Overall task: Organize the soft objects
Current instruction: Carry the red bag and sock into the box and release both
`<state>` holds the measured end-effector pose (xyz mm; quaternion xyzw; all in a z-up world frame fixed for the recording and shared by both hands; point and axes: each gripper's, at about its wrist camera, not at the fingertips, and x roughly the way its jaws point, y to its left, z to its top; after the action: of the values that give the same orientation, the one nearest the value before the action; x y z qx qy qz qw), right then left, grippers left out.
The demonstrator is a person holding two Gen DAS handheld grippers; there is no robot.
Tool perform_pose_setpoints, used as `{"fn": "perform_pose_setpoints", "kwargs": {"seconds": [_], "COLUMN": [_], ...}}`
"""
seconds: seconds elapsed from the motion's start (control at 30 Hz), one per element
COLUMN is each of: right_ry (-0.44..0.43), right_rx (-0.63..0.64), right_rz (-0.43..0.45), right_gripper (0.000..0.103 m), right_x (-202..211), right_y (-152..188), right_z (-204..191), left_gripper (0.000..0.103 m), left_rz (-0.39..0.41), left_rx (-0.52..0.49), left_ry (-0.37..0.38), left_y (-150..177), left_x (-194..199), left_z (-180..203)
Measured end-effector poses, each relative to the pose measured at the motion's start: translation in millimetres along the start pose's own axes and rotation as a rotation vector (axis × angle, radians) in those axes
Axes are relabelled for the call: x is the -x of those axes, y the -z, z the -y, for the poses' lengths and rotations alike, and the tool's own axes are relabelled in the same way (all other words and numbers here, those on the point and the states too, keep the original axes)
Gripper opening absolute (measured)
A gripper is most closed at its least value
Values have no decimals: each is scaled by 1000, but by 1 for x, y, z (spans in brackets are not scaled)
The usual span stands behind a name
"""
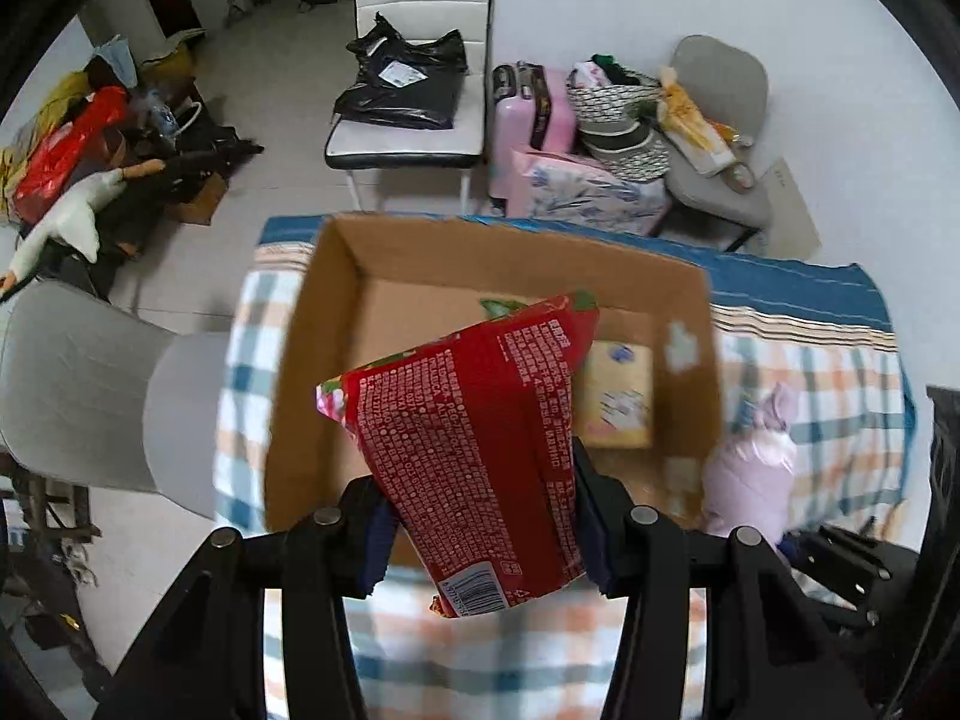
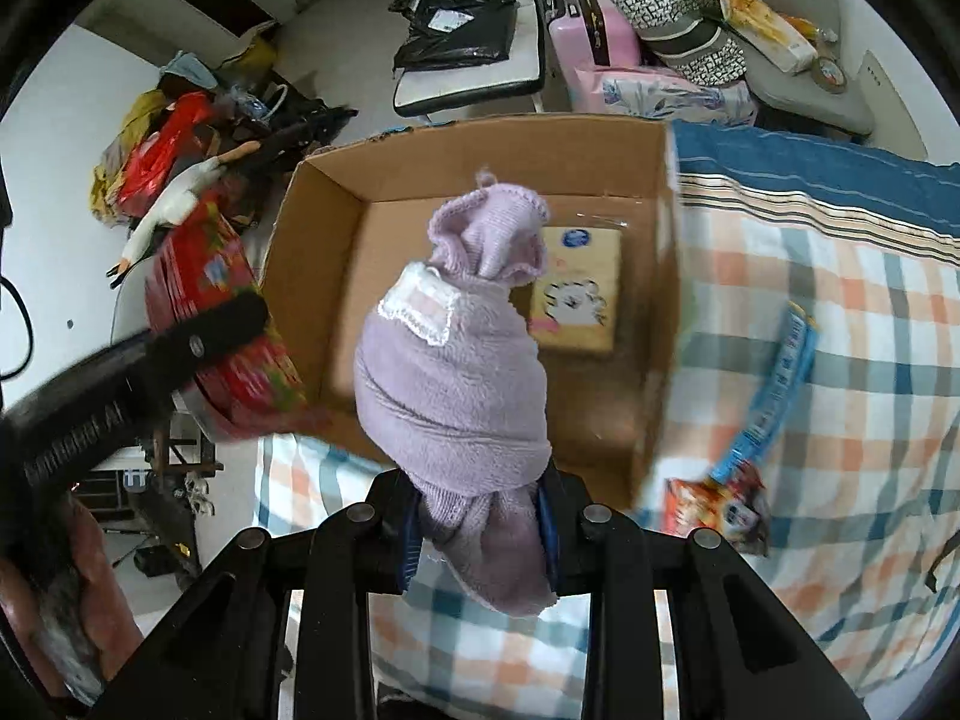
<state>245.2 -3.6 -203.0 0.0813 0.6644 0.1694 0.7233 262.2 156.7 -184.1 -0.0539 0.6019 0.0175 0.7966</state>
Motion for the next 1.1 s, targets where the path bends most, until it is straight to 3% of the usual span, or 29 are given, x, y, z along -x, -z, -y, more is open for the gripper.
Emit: {"fn": "perform_pose_setpoints", "kwargs": {"seconds": [0.3,0.53,0.87,1.0,1.1], "right_ry": [60,103,120,118,107], "right_rx": [-72,-109,-137,-142,-157], "right_rz": [-91,-160,-197,-211,-209], "right_gripper": [32,32,34,43,58], "right_x": [-75,-121,-153,-157,-157], "right_y": [-29,-33,-39,-35,-35], "right_z": [0,14,25,25,26], "left_gripper": [47,47,47,47,48], "left_rz": [-108,-199,-236,-259,-250], "left_rx": [-36,-62,-69,-50,-40], "left_ry": [-36,-43,-54,-52,-49], "left_y": [-48,-62,-82,-86,-89], "left_x": [-87,-144,-173,-174,-167], "left_z": [-34,-42,-44,-45,-46]}}
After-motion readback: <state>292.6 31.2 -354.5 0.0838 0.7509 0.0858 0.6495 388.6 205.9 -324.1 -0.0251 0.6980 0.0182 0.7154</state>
